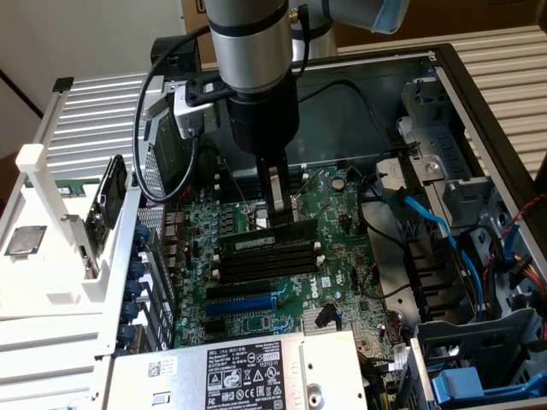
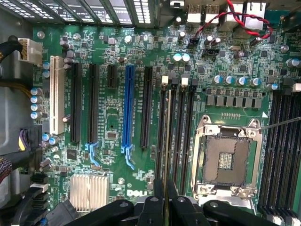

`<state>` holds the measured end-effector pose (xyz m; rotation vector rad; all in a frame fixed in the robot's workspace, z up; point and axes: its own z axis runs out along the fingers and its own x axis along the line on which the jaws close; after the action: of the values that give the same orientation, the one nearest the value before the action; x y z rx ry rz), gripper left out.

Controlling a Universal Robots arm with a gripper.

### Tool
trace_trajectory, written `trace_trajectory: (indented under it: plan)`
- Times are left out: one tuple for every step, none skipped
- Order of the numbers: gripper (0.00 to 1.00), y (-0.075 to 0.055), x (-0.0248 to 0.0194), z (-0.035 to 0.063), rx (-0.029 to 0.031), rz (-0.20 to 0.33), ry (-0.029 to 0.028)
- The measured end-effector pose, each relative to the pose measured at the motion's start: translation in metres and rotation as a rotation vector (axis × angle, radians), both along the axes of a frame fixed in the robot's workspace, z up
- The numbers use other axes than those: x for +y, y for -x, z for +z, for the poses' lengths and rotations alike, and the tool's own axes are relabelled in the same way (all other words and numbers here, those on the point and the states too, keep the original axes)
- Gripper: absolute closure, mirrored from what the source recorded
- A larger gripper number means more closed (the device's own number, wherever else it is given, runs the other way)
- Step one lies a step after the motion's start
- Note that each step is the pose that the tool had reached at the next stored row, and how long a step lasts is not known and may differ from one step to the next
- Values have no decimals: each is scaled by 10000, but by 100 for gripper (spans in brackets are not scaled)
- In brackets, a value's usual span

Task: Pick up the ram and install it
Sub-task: 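Insert the ram into the slot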

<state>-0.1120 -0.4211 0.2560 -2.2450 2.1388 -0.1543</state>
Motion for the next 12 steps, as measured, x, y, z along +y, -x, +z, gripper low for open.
trace_trajectory:
  plan:
    - [87,0,0,-2,4,17,1]
    - [87,0,0,-2,9,23,2]
    - [87,-1,-2,-5,9,25,-1]
    - [87,1,-2,-10,8,24,-2]
    - [87,1,-2,-13,9,24,-1]
    - [87,3,-3,-25,18,25,-1]
    - [87,3,-2,-28,31,27,0]
    - [87,2,-2,-31,57,29,-1]
    - [87,2,-3,-34,94,34,-1]
    - [87,2,-3,-39,143,37,-1]
    - [87,2,-3,-44,189,38,-1]
    - [87,2,-3,-46,210,39,1]
